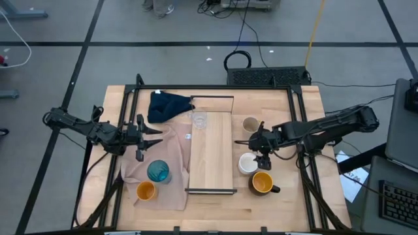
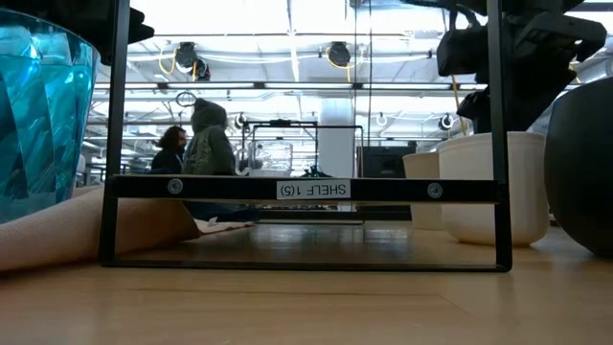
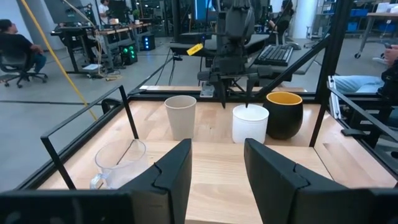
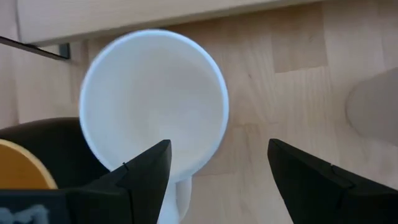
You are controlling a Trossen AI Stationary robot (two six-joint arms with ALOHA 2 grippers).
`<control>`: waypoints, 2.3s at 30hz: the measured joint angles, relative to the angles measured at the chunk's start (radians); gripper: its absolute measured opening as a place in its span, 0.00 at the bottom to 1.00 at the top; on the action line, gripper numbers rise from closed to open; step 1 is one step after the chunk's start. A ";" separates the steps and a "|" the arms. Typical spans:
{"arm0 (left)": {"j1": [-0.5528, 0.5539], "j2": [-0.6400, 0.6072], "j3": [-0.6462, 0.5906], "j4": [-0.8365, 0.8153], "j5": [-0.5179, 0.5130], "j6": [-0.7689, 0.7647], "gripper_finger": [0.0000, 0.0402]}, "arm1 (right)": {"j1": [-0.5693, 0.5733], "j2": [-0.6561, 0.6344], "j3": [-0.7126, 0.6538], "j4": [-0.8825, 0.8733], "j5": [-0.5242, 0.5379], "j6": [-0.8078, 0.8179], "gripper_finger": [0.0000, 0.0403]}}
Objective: Stack small to large cups/mugs on shelf
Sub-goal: Put the white mug on the shelf
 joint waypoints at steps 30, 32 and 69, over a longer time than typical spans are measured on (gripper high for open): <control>0.000 0.000 0.000 -0.023 -0.007 -0.002 0.37 | 0.000 0.054 0.000 0.005 0.000 -0.071 0.24; 0.000 0.000 0.000 -0.023 -0.007 -0.002 0.37 | 0.000 0.054 0.000 0.005 -0.001 -0.103 0.16; 0.000 0.000 0.000 -0.020 -0.019 -0.011 0.37 | -0.088 0.044 0.439 -0.226 0.088 -0.189 0.00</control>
